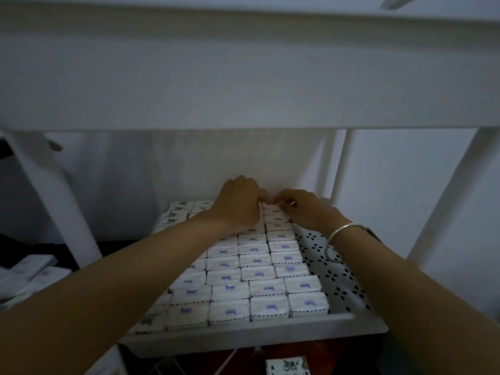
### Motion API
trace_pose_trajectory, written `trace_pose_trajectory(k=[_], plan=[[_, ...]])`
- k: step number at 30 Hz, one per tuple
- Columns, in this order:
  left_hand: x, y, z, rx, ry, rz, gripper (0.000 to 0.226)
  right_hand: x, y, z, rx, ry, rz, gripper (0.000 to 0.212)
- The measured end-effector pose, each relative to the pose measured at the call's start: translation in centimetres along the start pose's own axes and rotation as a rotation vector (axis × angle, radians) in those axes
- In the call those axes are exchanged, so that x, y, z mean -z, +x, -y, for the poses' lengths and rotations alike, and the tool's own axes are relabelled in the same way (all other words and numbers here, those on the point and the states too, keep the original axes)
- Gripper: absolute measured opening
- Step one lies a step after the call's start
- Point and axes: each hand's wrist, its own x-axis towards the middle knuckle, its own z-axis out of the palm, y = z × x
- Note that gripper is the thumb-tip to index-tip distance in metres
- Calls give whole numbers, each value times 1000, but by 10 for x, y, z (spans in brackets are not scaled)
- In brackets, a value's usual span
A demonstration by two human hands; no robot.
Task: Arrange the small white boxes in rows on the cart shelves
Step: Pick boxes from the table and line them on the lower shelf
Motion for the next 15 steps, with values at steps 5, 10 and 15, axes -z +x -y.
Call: trace_pose_trajectory(k=[5,10,15], plan=[[19,-14,-1,103,-140,25,35,0,-7,6,-10,-66,-3,31],[38,-32,-14,156,-167,62,32,2,-18,21,-25,-272,-59,38],[67,-81,-30,76,-177,145,29,11,-53,53,18,-319,-118,39]])
